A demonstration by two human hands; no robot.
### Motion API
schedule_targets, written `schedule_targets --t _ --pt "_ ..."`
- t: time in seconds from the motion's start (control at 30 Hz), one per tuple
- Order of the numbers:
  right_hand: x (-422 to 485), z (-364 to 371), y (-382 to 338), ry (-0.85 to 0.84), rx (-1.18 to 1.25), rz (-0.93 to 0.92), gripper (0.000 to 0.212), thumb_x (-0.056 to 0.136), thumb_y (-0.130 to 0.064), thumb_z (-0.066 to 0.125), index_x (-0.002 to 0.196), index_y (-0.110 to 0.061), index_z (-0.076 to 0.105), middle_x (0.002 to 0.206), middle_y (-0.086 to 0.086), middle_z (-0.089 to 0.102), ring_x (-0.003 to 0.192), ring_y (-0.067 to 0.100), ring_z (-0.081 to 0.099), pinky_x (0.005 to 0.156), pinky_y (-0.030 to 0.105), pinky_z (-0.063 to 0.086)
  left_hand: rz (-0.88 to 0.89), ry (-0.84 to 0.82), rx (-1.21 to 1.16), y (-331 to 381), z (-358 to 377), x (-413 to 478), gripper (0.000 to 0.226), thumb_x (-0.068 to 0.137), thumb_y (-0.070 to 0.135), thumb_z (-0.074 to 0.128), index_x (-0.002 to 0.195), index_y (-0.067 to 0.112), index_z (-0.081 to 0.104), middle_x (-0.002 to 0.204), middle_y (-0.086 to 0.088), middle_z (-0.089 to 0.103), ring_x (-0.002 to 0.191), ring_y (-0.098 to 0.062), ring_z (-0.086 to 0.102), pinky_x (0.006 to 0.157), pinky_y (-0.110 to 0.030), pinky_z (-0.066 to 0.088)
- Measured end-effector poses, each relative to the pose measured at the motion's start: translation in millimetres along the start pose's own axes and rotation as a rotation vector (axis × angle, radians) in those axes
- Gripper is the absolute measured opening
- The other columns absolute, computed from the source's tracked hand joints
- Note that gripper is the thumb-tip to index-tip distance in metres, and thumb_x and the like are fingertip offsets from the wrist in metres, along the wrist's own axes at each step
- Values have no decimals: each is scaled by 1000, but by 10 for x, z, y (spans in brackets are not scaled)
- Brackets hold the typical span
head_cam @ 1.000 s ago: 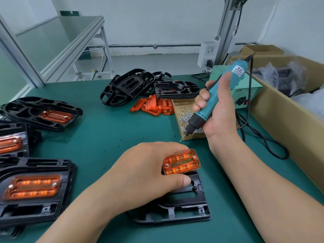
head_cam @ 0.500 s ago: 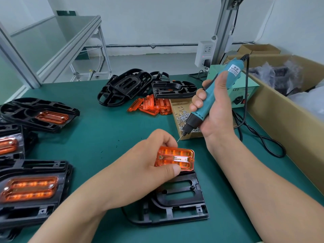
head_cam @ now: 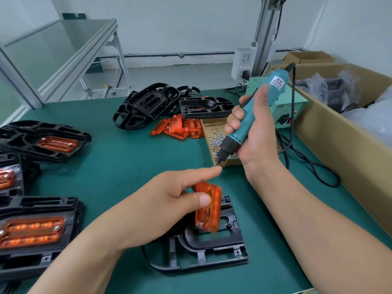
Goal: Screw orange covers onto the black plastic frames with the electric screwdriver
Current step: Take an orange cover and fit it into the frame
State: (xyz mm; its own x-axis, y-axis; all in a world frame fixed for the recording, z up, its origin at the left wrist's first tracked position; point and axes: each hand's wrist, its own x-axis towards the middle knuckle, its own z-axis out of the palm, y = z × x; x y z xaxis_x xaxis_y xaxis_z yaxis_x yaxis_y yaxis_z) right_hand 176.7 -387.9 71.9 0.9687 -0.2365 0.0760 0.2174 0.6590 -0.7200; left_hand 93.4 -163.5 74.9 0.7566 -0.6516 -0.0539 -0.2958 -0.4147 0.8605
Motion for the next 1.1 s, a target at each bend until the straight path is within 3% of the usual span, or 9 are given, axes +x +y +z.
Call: schedule_targets --t 0.07,0.17,0.27,0.37,0.57,0.7,0.93,1.1 --pt "-2 -2 -1 -1 6 4 46 104 -61 52 97 -16 56 69 -1 47 52 12 44 50 26 43 -40 0 42 24 30 6 42 94 37 73 128 56 56 104 19 71 79 6 64 77 -15 46" --pt "-1 0 2 -6 3 12 46 104 -61 52 97 -16 56 69 -1 47 52 12 44 50 26 43 -30 64 102 72 96 -1 16 93 35 76 100 44 65 85 23 70 62 5 58 62 -11 44" --pt "0 3 7 -9 6 19 46 104 -61 52 97 -16 56 69 -1 46 52 12 44 50 26 43 7 103 289 147 156 -17 4 95 41 73 95 44 69 87 29 67 77 7 62 63 -12 43" --pt "0 4 12 -10 8 24 45 103 -61 53 96 -16 55 69 -1 46 51 12 44 49 27 43 4 92 425 190 230 8 8 96 49 67 99 42 69 105 23 60 93 -1 61 79 -28 50" --pt "5 2 29 -18 4 22 45 103 -60 53 95 -16 56 68 -1 47 51 12 44 49 27 43 -18 138 713 176 401 33 32 98 63 48 96 33 61 97 12 52 80 -12 57 74 -35 50" --pt "8 -5 39 -29 1 20 45 102 -60 55 94 -16 57 67 0 47 50 13 46 48 27 43 16 180 766 148 425 43 34 98 64 45 96 34 60 90 12 54 80 -12 56 70 -32 48" --pt "20 -15 47 -30 -18 21 45 101 -62 56 95 -17 58 68 0 47 51 13 45 49 28 43 45 180 774 144 440 66 43 97 63 31 99 32 60 95 8 54 81 -16 56 70 -36 50" --pt "8 -13 53 -37 -30 22 45 101 -61 56 95 -16 57 69 0 47 51 13 45 49 28 44 48 225 771 128 470 93 36 102 62 38 106 36 62 98 11 56 85 -13 58 71 -33 50"
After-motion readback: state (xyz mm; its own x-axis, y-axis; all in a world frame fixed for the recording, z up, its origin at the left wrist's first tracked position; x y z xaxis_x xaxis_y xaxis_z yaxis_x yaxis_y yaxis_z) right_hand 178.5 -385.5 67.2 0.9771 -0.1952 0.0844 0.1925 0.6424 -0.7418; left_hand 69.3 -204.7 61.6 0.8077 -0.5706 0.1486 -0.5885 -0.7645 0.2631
